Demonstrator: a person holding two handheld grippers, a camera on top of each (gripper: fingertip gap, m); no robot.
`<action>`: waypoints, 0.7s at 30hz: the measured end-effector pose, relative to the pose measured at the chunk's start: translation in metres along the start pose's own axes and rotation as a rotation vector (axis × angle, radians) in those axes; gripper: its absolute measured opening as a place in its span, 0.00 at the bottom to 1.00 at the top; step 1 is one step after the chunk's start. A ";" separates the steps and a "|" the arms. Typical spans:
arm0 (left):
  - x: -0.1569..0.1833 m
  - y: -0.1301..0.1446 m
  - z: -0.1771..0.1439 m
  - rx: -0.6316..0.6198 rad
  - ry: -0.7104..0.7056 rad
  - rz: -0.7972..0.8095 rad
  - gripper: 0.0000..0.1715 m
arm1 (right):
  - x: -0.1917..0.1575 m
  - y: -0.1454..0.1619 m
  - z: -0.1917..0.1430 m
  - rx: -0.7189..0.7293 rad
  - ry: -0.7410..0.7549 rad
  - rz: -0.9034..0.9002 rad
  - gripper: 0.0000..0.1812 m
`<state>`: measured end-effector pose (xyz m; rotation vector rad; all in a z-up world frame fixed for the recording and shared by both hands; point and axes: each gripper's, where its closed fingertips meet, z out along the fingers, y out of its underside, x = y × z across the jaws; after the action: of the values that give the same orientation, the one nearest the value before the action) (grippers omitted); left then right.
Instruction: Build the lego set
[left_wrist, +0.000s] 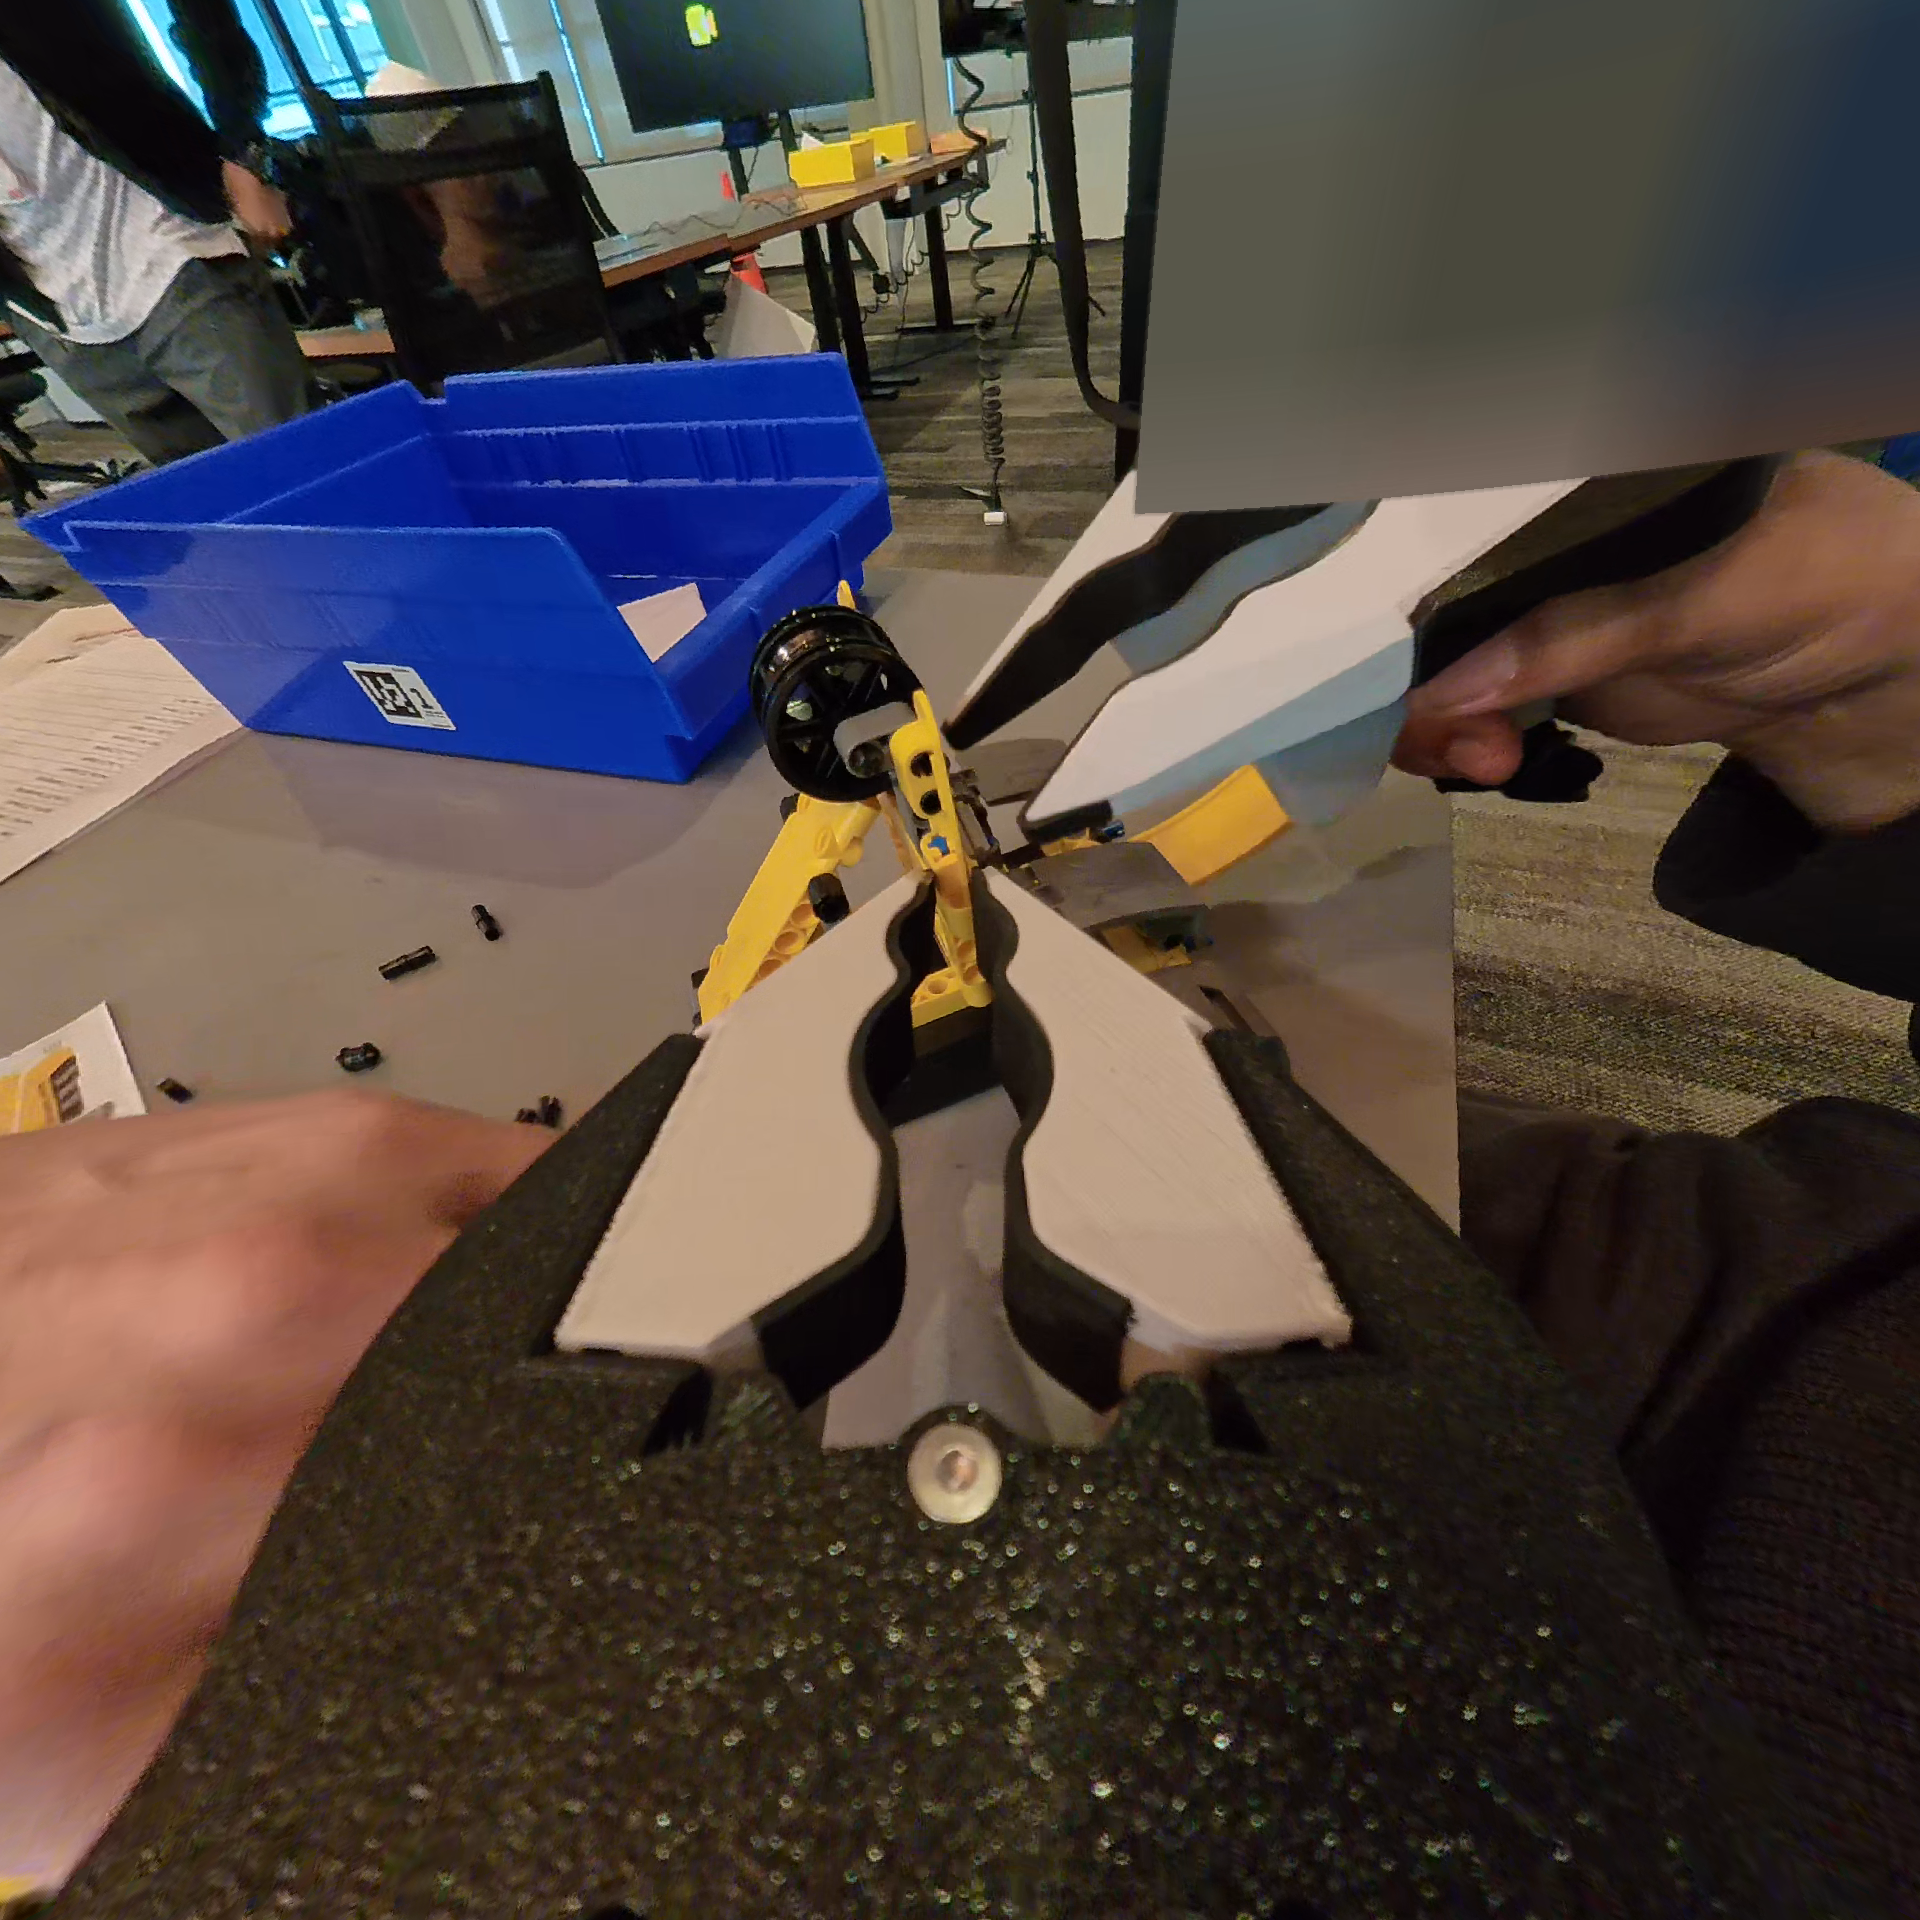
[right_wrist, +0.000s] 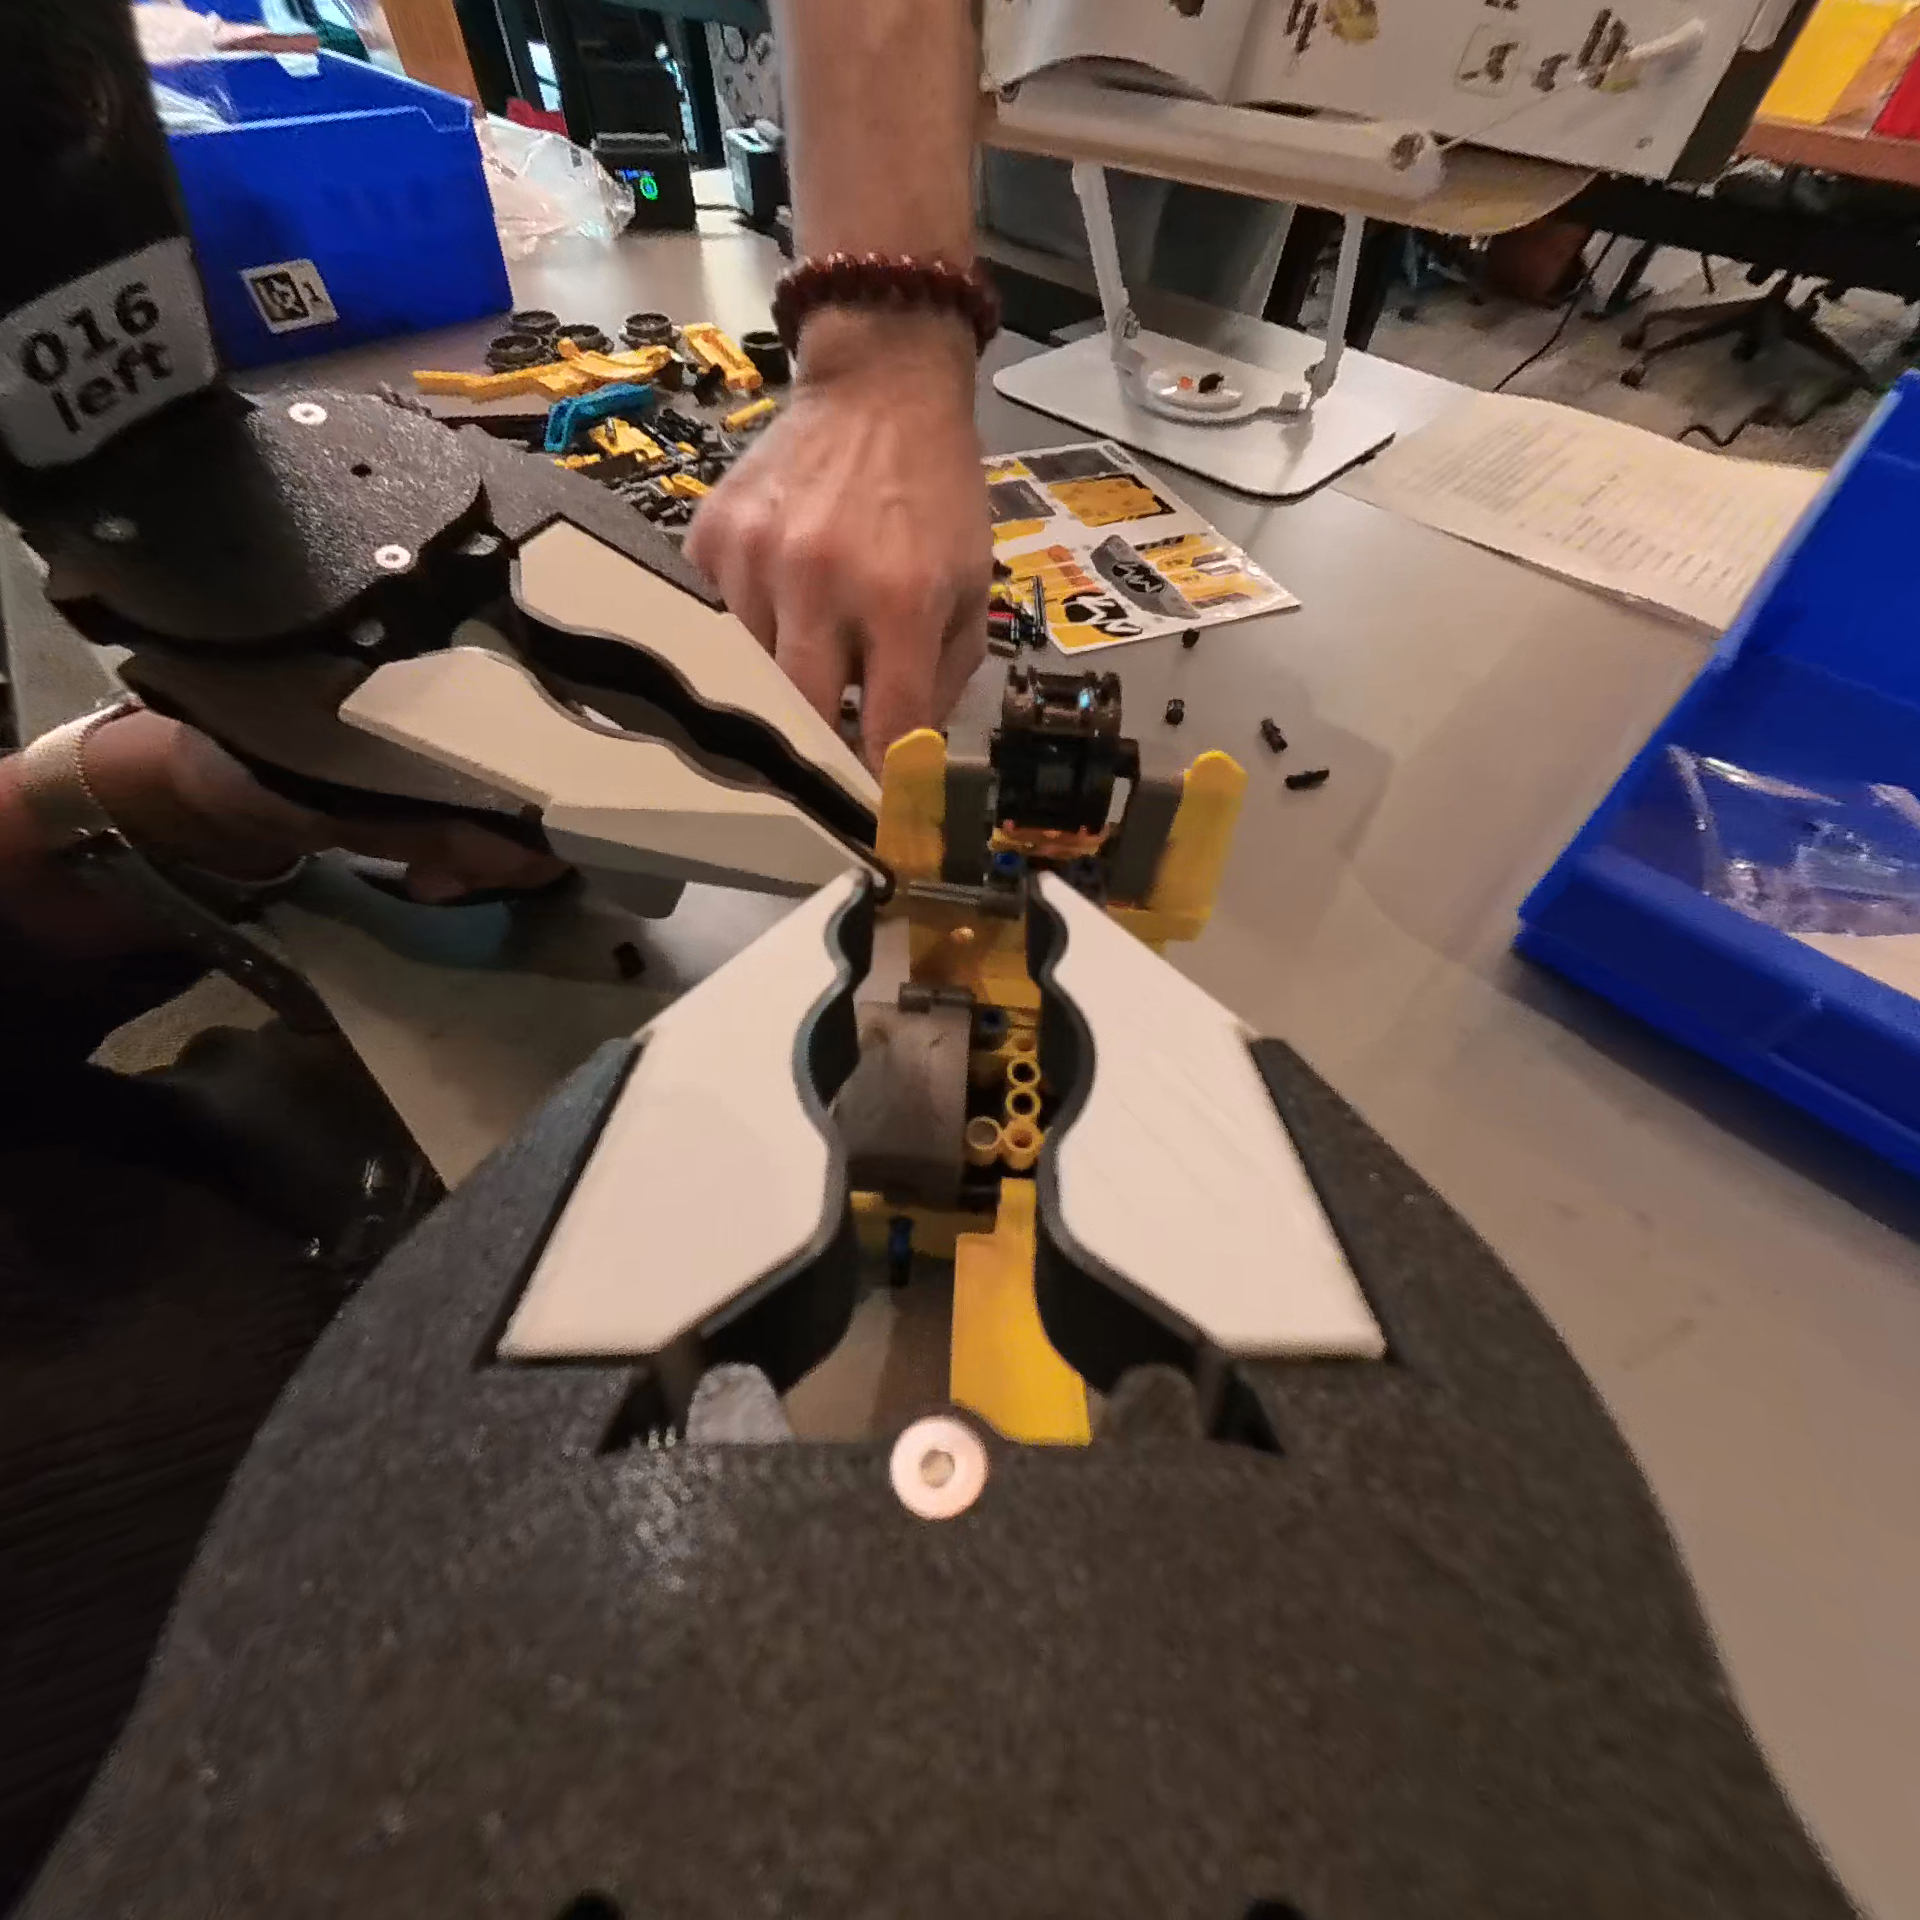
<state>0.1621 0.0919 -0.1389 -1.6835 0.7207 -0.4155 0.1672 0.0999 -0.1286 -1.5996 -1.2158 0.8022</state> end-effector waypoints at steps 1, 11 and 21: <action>0.000 0.000 0.000 0.000 0.000 0.001 0.03 | 0.001 0.002 0.001 -0.009 0.007 0.001 0.16; 0.000 0.000 0.000 0.000 0.000 0.002 0.03 | 0.005 0.007 0.006 -0.021 0.035 -0.009 0.13; 0.001 0.000 0.000 0.000 0.001 0.001 0.03 | 0.004 0.007 0.006 -0.022 0.016 0.014 0.12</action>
<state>0.1624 0.0915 -0.1389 -1.6834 0.7223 -0.4163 0.1659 0.1050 -0.1370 -1.6316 -1.2070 0.7855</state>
